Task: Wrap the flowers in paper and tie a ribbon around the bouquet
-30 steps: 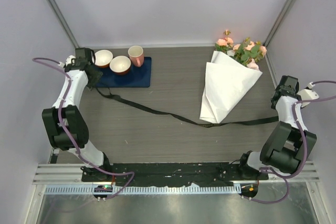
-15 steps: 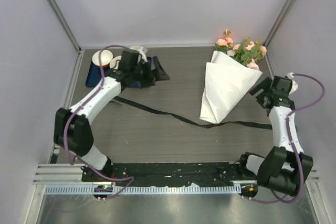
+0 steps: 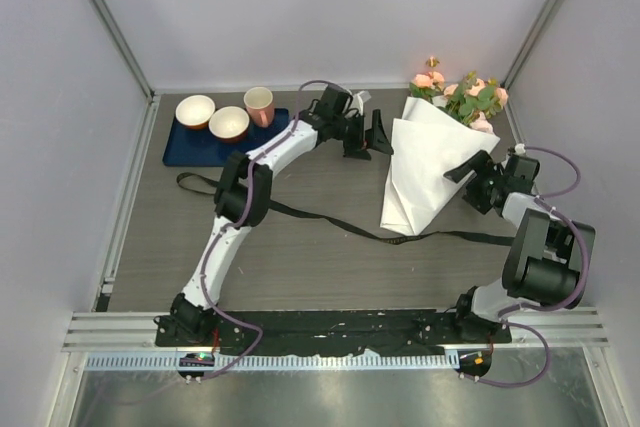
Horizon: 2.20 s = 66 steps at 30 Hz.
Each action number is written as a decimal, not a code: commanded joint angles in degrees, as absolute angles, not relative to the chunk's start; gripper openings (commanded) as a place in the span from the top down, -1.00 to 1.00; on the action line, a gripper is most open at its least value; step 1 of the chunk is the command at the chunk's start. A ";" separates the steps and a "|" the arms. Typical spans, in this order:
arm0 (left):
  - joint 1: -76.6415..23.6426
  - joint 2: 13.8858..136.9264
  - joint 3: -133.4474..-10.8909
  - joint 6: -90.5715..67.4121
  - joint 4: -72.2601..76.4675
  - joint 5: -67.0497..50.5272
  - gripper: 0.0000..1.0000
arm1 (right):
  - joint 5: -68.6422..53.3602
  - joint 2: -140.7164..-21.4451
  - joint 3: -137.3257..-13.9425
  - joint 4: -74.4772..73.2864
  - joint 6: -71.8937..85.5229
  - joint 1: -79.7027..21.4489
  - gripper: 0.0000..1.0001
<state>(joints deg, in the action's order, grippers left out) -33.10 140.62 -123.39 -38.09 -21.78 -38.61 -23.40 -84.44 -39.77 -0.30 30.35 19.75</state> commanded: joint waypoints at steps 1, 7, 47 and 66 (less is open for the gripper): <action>-34.80 146.67 -129.20 -40.33 -22.87 -44.10 -1.00 | -29.43 -86.22 -37.71 10.27 33.39 21.18 -0.90; -36.56 154.59 -132.97 -49.74 -14.95 -47.54 -0.99 | -32.25 -91.31 -36.65 17.91 36.12 21.71 -0.89; -33.31 158.56 -133.24 -78.15 6.69 -54.05 1.00 | -36.47 -117.95 -32.52 75.06 70.31 14.24 0.98; -33.57 134.13 -101.26 -67.41 2.72 -49.92 1.00 | -34.37 -93.61 -23.21 46.32 59.59 7.47 1.00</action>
